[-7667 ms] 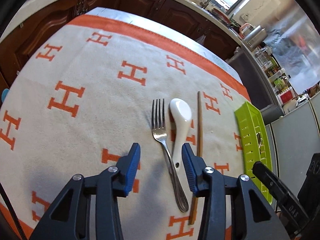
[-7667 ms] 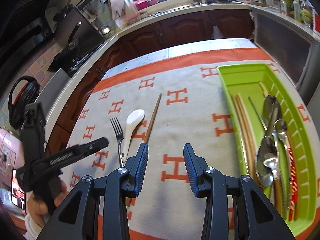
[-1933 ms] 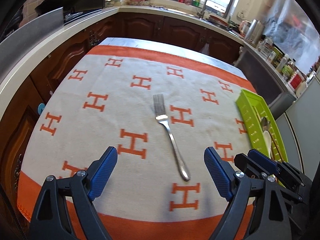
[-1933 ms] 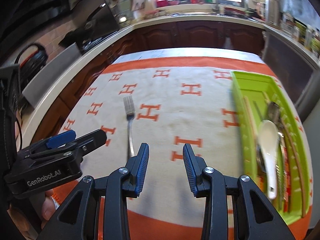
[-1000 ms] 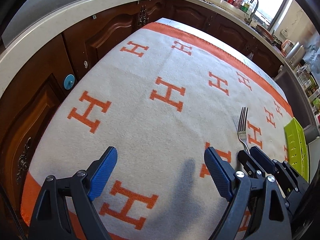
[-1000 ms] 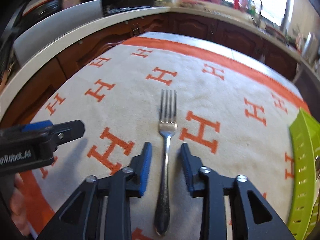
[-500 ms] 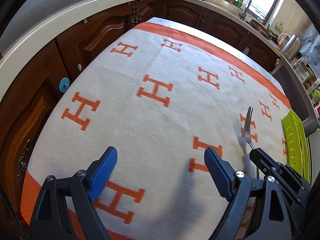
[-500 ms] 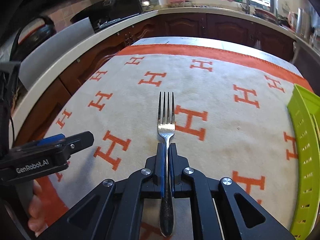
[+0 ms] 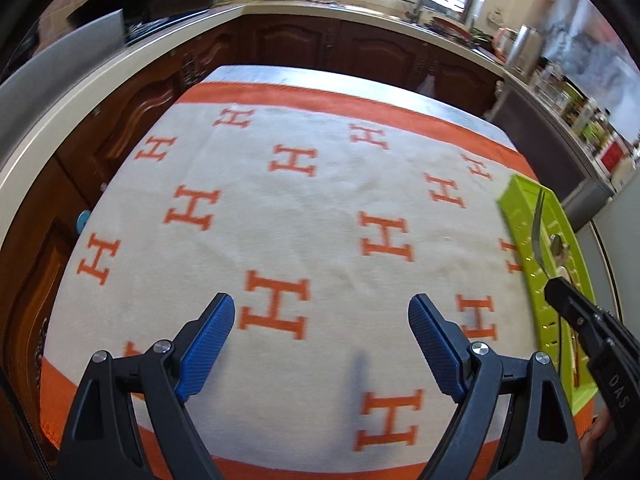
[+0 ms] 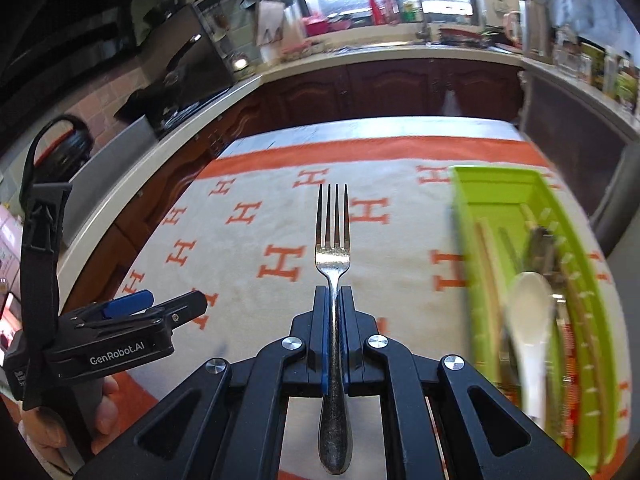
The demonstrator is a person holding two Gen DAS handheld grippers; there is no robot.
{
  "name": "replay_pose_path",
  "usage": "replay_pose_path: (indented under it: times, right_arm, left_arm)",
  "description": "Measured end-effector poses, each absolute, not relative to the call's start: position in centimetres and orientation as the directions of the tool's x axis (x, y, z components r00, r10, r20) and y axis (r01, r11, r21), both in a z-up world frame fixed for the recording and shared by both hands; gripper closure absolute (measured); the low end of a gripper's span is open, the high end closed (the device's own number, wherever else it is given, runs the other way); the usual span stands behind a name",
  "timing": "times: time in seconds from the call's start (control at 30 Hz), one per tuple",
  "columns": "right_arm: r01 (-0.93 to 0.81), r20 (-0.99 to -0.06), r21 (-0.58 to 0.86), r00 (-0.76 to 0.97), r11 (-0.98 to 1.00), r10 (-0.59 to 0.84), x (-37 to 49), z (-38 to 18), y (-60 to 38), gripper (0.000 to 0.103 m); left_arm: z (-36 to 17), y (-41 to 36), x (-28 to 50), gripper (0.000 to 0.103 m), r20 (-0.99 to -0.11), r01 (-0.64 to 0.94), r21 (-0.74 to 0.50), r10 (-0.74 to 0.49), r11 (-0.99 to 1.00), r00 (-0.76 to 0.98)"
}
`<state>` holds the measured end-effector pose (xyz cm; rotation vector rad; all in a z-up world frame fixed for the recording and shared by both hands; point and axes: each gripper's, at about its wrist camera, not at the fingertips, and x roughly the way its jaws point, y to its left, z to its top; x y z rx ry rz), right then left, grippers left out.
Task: Organize utensils
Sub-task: 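Carry the fork with the right gripper into the tray and release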
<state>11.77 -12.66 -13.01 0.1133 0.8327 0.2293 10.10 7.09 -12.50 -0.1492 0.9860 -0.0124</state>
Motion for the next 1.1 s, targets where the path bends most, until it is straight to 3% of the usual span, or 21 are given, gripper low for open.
replay_pose_path:
  times: [0.17, 0.33, 0.63, 0.87, 0.97, 1.1]
  right_arm:
    - [-0.05, -0.696, 0.184, 0.698, 0.982, 0.166, 10.4, -11.1, -19.3, 0.099]
    - [0.025, -0.697, 0.13, 0.713, 0.991, 0.074, 10.0, -10.7, -24.4, 0.099]
    - [0.045, -0.742, 0.056, 0.67, 0.997, 0.012, 11.5, -13.5, -29.7, 0.099]
    - [0.043, -0.822, 0.13, 0.563, 0.991, 0.083, 14.3, -17.7, -31.6, 0.099]
    - [0.038, -0.806, 0.154, 0.583, 0.987, 0.103, 14.7, -17.9, -32.2, 0.092]
    - [0.039, -0.804, 0.261, 0.562, 0.965, 0.195, 15.7, -18.5, -33.4, 0.09]
  left_arm:
    - [-10.3, 2.0, 10.4, 0.015, -0.798, 0.048, -0.106, -0.114, 0.993, 0.592]
    - [-8.6, -2.5, 10.8, 0.001, -0.77, 0.106, -0.084, -0.133, 0.991, 0.624]
    - [-8.7, -7.6, 11.7, 0.001, -0.784, 0.157, -0.021, -0.114, 0.987, 0.61]
    - [-9.8, -8.6, 11.9, 0.001, -0.803, 0.163, -0.004, -0.1, 0.987, 0.588]
    - [-10.2, -8.8, 12.1, 0.001, -0.81, 0.158, -0.003, -0.095, 0.987, 0.578]
    - [-10.6, -8.9, 12.3, 0.001, -0.815, 0.159, -0.002, -0.094, 0.987, 0.572]
